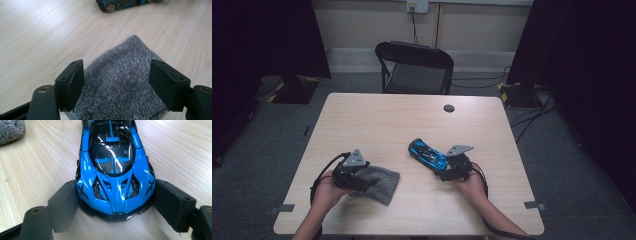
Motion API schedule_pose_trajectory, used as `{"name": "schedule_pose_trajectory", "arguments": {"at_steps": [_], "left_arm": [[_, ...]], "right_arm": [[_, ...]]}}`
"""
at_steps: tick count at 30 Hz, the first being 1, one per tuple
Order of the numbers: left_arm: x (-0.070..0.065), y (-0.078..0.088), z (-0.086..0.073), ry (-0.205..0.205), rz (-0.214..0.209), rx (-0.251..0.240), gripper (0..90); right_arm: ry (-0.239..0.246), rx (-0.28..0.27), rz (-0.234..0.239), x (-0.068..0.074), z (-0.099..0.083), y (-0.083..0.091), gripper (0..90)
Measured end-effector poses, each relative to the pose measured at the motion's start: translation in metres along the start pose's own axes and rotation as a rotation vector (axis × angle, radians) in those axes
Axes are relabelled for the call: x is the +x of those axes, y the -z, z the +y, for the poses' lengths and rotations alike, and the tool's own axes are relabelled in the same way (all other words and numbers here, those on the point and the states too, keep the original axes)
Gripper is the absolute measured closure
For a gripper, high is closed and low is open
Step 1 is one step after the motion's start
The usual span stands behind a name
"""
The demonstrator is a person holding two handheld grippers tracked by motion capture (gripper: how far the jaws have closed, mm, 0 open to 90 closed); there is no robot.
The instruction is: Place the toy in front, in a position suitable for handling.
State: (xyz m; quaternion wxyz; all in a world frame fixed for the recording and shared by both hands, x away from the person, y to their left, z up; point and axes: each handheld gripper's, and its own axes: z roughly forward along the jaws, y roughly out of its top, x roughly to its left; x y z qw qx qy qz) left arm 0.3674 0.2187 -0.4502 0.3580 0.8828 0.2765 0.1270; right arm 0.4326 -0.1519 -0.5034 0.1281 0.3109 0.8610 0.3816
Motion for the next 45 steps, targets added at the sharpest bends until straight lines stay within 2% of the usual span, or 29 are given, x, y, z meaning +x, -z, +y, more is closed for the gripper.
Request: {"name": "schedule_pose_trajectory", "arguments": {"at_steps": [2,6,10,14,17,19,22,24,25,27,30,33,35,36,39,42,45], "left_arm": [[0.001,-0.002,-0.004,-0.016,-0.005,0.011,28.6],[0.007,-0.003,-0.014,-0.039,-0.042,0.024,30.5],[0.007,-0.006,-0.024,-0.034,-0.052,0.075,30.2],[0.003,-0.014,-0.024,-0.030,-0.048,0.101,25.8],[-0.002,-0.022,-0.022,-0.009,-0.024,0.110,24.9],[-0.006,-0.029,-0.017,0.031,0.016,0.094,24.6],[-0.012,-0.039,-0.008,0.025,0.062,0.093,23.9],[-0.014,-0.047,-0.001,0.040,0.077,0.082,23.6],[-0.015,-0.050,0.002,0.037,0.075,0.079,23.5],[-0.018,-0.054,0.008,0.004,0.066,0.074,23.5],[-0.016,-0.050,0.014,-0.029,0.046,0.062,24.2],[-0.006,-0.045,0.018,-0.034,-0.002,0.030,24.3],[-0.003,-0.047,0.021,-0.054,-0.045,0.020,24.6],[-0.002,-0.050,0.022,-0.078,-0.057,0.034,24.8],[-0.007,-0.063,0.022,-0.112,-0.077,0.110,24.9],[-0.007,-0.065,0.018,-0.062,-0.087,0.092,25.9],[-0.009,-0.064,0.016,-0.068,-0.082,0.082,29.5]], "right_arm": [[0.000,0.000,0.000,0.000,0.000,0.000,22.7],[0.000,0.000,0.001,0.000,0.000,0.000,22.7],[0.001,-0.001,0.002,0.000,0.000,0.000,22.7],[0.002,-0.001,0.003,0.000,0.000,0.000,22.7],[0.002,-0.001,0.002,0.000,0.000,0.000,22.7],[0.002,-0.001,0.003,0.000,0.000,0.000,22.7],[0.002,-0.001,0.002,0.000,0.000,0.000,22.7],[0.002,-0.001,0.002,0.000,0.000,0.000,22.7],[0.002,-0.001,0.002,0.000,0.000,0.000,22.7],[0.002,-0.001,0.002,0.000,0.000,0.000,22.7],[0.002,-0.001,0.002,0.000,0.000,0.000,22.7],[0.002,-0.001,0.002,0.000,0.000,0.000,22.7],[0.002,-0.001,0.002,0.000,0.000,0.000,22.7],[0.002,-0.001,0.002,0.000,0.000,0.000,22.7],[0.002,-0.001,0.002,0.000,0.000,0.000,22.7],[0.002,-0.001,0.002,0.000,0.000,0.000,22.7],[0.001,-0.001,0.002,0.000,0.000,0.000,22.7]]}}
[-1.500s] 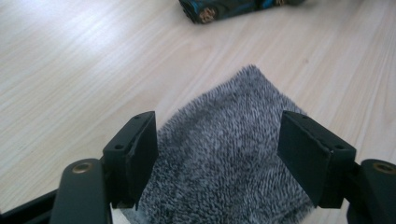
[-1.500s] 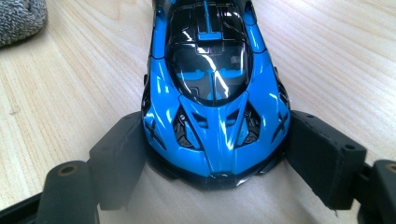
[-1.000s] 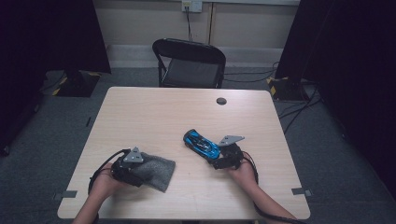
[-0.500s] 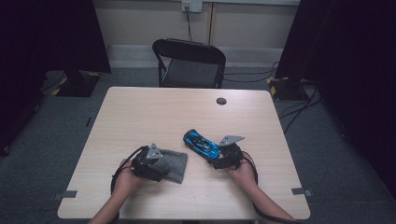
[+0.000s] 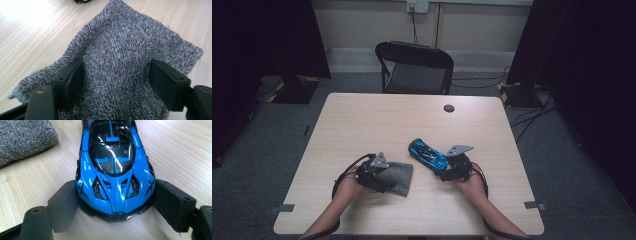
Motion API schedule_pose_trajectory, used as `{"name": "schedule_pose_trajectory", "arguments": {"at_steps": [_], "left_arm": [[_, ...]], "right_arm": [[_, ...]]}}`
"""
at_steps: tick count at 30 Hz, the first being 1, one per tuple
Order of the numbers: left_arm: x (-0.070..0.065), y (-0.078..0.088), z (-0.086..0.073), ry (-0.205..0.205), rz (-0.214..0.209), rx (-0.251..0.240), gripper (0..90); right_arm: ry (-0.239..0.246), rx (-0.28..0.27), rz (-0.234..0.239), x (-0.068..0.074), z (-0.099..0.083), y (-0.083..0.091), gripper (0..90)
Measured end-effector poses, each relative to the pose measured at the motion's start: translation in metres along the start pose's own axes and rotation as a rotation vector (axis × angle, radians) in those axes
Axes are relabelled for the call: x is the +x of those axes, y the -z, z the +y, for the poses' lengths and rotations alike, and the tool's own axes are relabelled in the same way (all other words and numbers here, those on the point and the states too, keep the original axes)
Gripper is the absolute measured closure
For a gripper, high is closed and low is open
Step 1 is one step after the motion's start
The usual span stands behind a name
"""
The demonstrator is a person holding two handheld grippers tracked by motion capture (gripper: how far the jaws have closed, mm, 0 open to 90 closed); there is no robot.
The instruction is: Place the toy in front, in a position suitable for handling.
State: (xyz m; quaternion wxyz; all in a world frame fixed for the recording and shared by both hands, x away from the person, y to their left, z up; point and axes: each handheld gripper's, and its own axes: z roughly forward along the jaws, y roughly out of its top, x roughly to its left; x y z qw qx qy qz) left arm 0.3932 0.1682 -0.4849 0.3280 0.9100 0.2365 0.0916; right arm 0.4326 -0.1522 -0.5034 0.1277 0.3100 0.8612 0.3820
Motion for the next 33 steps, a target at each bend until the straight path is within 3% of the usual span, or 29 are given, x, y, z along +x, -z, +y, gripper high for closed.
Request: {"name": "schedule_pose_trajectory", "arguments": {"at_steps": [3,5,8,12,15,19,25,28,33], "left_arm": [[-0.004,0.002,0.000,0.011,0.010,-0.002,40.1],[-0.006,0.003,0.003,0.031,0.040,0.020,60.2],[-0.008,0.003,0.007,0.071,0.060,0.039,69.3],[-0.005,0.006,0.012,0.152,0.054,0.016,71.8],[-0.005,0.010,0.023,0.167,0.056,-0.029,72.1],[-0.005,0.010,0.052,0.164,0.038,-0.073,72.6],[-0.005,-0.011,0.095,0.173,0.028,-0.084,72.4],[-0.008,-0.027,0.112,0.179,0.024,-0.064,72.2],[-0.012,-0.048,0.128,0.179,0.037,-0.049,72.0]], "right_arm": [[0.000,0.000,0.000,0.000,0.000,0.000,22.7],[0.000,0.000,0.000,0.000,0.000,0.000,22.7],[0.001,0.000,0.000,0.000,0.000,0.000,22.7],[-0.002,0.000,-0.002,0.000,0.000,0.000,22.7],[-0.002,0.000,-0.001,0.000,0.000,0.000,22.7],[-0.002,0.000,-0.002,0.000,0.000,0.000,22.7],[-0.002,0.000,-0.003,0.000,0.000,0.000,22.7],[-0.002,0.000,-0.002,0.000,0.000,0.000,22.7],[-0.002,0.000,-0.002,0.000,0.000,0.000,22.7]]}}
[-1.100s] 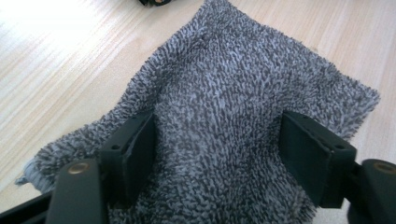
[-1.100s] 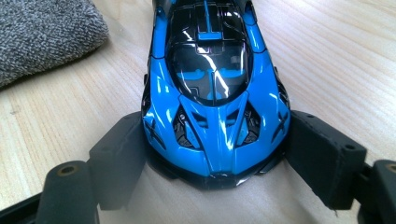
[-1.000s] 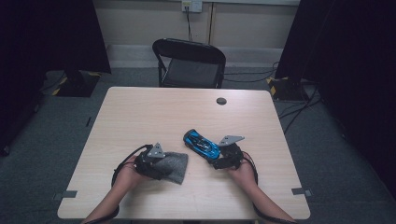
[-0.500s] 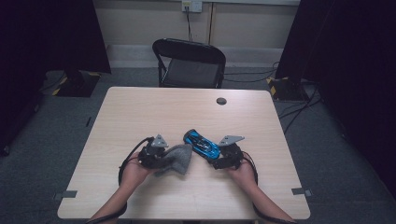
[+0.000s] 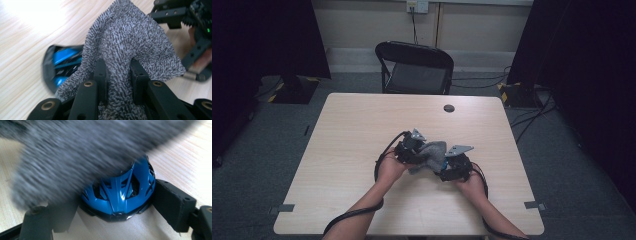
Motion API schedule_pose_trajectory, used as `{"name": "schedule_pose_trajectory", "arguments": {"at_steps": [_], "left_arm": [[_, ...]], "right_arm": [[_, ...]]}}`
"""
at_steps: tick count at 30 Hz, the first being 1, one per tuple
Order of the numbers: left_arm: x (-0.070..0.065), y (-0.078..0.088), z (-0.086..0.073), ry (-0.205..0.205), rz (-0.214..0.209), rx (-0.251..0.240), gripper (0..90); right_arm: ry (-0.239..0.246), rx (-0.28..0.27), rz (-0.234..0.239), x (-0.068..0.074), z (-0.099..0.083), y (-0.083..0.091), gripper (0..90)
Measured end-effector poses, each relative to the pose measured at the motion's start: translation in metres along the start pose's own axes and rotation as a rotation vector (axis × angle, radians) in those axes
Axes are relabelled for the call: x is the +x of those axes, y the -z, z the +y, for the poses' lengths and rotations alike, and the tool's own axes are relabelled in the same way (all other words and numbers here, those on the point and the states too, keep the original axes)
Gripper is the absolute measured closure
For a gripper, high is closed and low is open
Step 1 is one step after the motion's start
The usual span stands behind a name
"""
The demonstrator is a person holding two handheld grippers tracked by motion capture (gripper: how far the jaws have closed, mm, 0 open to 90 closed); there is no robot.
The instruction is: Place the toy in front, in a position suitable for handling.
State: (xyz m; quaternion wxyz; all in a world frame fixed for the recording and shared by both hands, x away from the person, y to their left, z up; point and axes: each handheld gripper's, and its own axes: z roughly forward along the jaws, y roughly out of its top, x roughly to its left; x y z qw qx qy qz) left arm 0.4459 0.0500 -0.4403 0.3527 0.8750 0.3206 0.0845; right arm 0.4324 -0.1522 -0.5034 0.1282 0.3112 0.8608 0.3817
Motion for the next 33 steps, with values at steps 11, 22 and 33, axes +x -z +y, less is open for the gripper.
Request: {"name": "schedule_pose_trajectory", "arguments": {"at_steps": [11,22,33], "left_arm": [[-0.008,-0.014,0.006,-0.014,0.048,0.039,71.4],[-0.010,-0.018,0.008,0.001,0.041,0.029,69.9],[-0.012,-0.019,0.010,-0.007,0.056,0.038,70.2]], "right_arm": [[-0.001,-0.001,-0.004,0.000,0.000,0.000,22.7],[-0.004,-0.002,-0.007,0.001,0.000,0.000,22.8],[-0.004,-0.003,-0.008,0.001,0.000,0.000,22.8]]}}
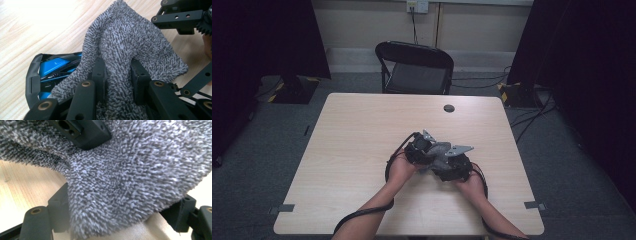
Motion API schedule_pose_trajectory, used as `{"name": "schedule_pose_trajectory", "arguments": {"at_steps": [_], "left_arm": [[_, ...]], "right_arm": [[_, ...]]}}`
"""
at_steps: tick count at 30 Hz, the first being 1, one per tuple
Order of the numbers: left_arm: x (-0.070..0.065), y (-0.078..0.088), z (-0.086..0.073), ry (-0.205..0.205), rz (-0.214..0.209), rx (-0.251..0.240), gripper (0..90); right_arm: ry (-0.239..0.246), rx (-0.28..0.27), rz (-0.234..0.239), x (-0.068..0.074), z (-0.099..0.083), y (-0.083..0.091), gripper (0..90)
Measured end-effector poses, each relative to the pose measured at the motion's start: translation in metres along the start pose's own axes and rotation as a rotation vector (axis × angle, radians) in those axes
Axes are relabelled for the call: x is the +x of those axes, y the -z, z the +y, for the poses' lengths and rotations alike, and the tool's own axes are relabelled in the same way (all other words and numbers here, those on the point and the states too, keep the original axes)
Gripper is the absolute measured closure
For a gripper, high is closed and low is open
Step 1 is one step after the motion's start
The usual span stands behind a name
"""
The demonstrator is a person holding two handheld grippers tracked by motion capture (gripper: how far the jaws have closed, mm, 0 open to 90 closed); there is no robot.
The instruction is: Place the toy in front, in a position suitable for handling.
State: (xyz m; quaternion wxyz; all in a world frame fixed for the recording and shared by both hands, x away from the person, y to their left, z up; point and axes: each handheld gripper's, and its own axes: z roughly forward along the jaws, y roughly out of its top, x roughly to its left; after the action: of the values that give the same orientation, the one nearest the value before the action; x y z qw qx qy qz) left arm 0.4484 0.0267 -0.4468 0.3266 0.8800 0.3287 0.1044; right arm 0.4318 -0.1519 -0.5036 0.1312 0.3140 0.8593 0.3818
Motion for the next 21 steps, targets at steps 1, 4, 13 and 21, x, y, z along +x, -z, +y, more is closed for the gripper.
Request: {"name": "schedule_pose_trajectory", "arguments": {"at_steps": [1,4,13,21], "left_arm": [[0.000,0.000,0.000,-0.001,0.001,-0.002,70.3],[0.000,0.000,0.000,0.003,0.000,-0.002,70.5],[0.013,0.002,0.002,0.031,0.038,-0.002,70.5],[0.028,0.003,0.003,0.052,0.073,0.014,70.5]], "right_arm": [[0.000,0.000,-0.001,0.000,0.000,0.000,22.8],[0.000,0.000,-0.001,0.000,0.000,0.000,22.8],[-0.003,0.000,-0.004,0.001,0.000,0.000,22.9],[-0.003,-0.001,-0.005,0.001,0.000,0.000,22.9]]}}
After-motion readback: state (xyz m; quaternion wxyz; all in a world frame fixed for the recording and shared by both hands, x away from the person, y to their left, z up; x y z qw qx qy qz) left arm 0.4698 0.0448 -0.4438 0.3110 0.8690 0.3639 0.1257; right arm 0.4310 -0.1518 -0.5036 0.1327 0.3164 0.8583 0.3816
